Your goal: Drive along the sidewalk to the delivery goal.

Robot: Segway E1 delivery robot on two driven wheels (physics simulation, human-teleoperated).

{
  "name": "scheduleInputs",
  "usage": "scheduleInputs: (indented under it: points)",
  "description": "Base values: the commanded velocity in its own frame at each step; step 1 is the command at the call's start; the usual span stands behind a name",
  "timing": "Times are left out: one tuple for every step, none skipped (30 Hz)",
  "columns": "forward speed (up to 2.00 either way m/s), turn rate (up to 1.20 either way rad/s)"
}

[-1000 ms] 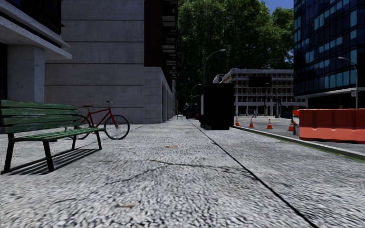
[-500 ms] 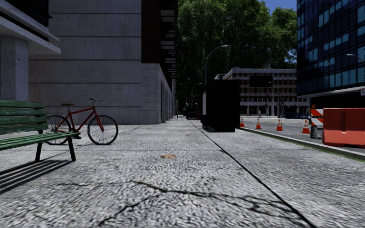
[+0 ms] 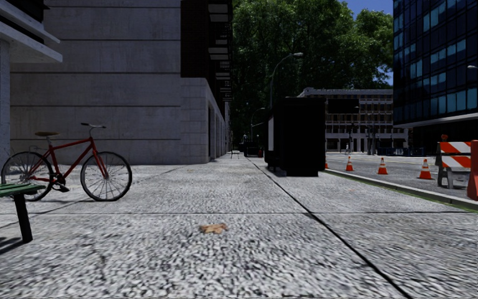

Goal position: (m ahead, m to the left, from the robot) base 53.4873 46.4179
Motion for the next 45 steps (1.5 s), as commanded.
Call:
scheduleInputs:
  points:
    - [2.00,0.00]
    - [2.00,0.00]
    - [2.00,0.00]
    - [2.00,0.00]
    - [2.00,0.00]
    - [2.00,0.00]
    - [2.00,0.00]
    - [2.00,0.00]
    - [2.00,0.00]
    - [2.00,0.00]
    - [2.00,0.00]
    - [2.00,0.00]
    - [2.00,0.00]
    - [2.00,0.00]
    - [2.00,0.00]
    - [2.00,0.00]
    - [2.00,0.00]
    - [2.00,0.00]
    - [2.00,0.00]
    - [2.00,0.00]
    - [2.00,0.00]
    - [2.00,0.00]
    - [2.00,0.00]
    - [2.00,0.00]
    - [2.00,0.00]
    - [2.00,0.00]
    - [2.00,0.00]
    - [2.00,0.00]
    - [2.00,0.00]
    - [2.00,0.00]
    - [2.00,0.00]
    - [2.00,0.00]
    - [2.00,0.00]
    - [2.00,0.00]
    - [2.00,0.00]
    - [2.00,0.00]
    - [2.00,0.00]
    - [2.00,0.00]
    - [2.00,0.00]
    - [2.00,0.00]
    - [2.00,0.00]
    - [2.00,0.00]
    - [2.00,0.00]
    - [2.00,0.00]
    - [2.00,0.00]
